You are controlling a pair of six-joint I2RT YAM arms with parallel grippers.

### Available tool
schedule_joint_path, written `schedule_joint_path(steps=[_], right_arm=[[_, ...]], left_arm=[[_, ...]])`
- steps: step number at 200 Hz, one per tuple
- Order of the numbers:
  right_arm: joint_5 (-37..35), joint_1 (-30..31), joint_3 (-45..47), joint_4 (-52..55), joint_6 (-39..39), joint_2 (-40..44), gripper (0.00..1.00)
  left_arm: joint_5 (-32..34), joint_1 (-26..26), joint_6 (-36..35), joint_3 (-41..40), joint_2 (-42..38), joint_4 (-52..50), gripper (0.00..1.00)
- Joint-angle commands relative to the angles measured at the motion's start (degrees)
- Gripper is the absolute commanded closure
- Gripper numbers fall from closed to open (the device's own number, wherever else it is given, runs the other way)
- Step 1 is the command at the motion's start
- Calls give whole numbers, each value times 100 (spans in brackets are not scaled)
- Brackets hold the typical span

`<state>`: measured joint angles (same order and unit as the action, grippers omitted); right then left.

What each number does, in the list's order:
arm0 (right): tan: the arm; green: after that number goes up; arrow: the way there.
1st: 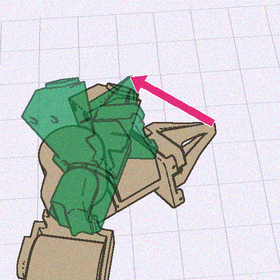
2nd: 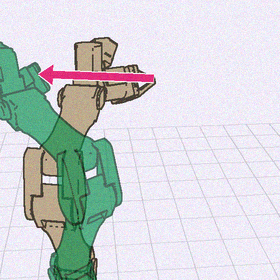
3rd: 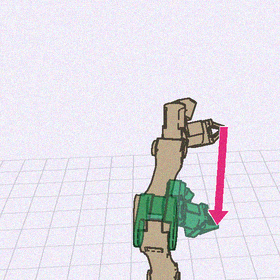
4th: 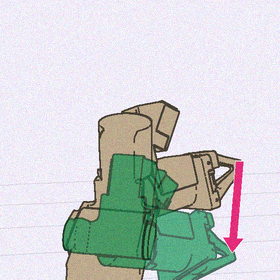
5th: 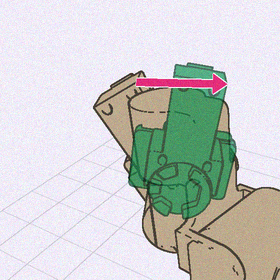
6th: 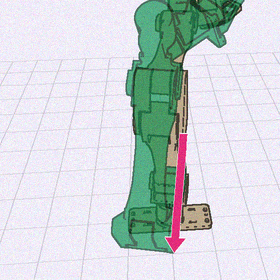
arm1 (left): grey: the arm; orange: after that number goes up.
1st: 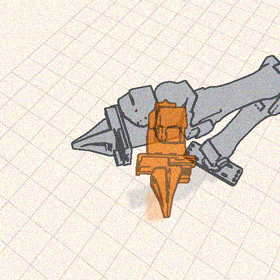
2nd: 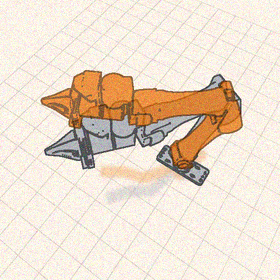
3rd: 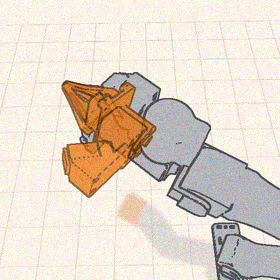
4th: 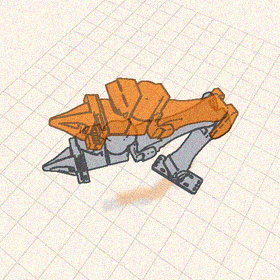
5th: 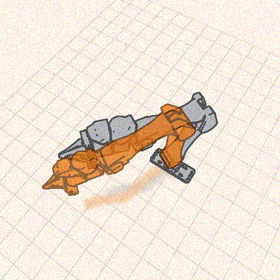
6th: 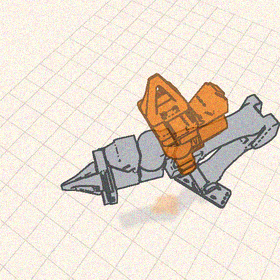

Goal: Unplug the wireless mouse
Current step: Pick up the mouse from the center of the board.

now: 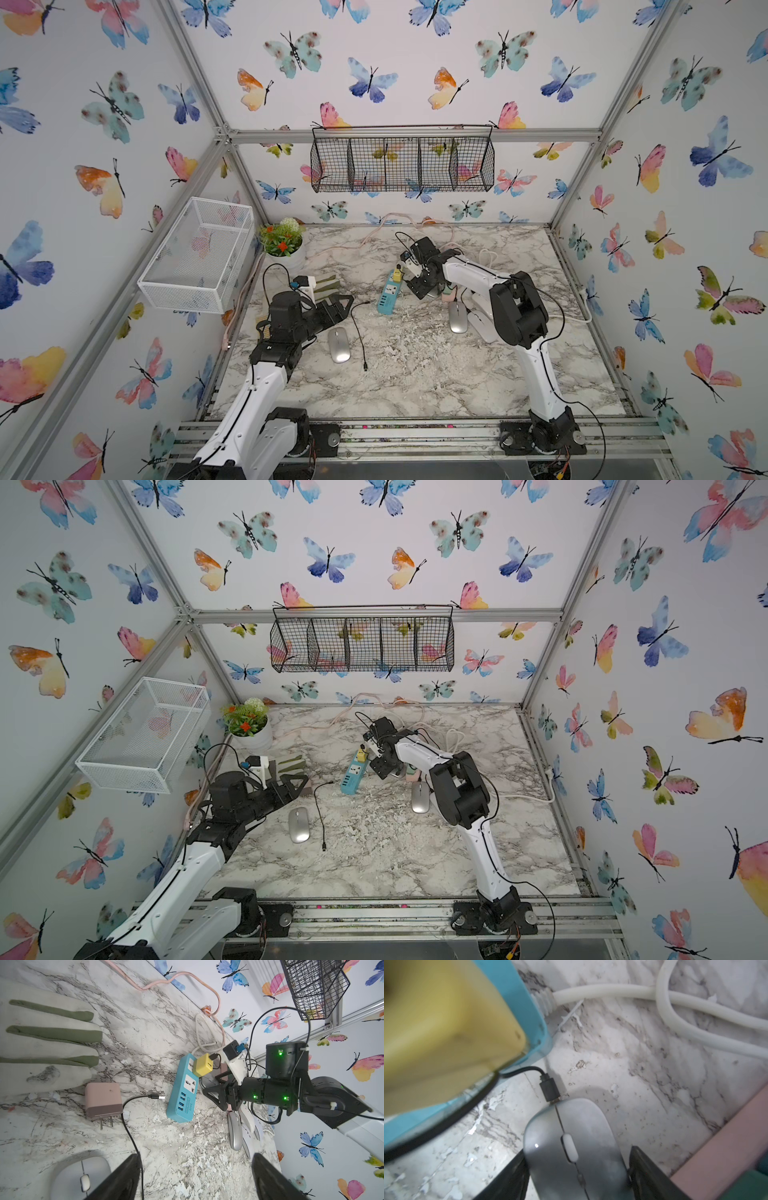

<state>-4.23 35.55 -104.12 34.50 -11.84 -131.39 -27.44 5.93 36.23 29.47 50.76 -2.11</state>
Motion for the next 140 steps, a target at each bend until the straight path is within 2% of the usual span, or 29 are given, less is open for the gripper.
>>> schedule_joint_path(steps=[1, 41, 85, 116, 140], right_arm=[[170, -39, -109, 442, -104, -162, 28], [467, -26, 59, 639, -32, 12, 35], [515, 81, 1007, 138, 273, 659, 43], [392, 213, 1277, 72, 397, 744, 50], [617, 268, 1507, -183, 494, 1016, 54]], left_arm=[[-180, -39, -125, 134, -45, -127, 16], [-182, -38, -142, 121, -47, -143, 16], [-191, -34, -125, 33, -61, -97, 16], [-226, -39, -97, -3, -10, -23, 16], [-257, -37, -97, -7, -6, 39, 16]])
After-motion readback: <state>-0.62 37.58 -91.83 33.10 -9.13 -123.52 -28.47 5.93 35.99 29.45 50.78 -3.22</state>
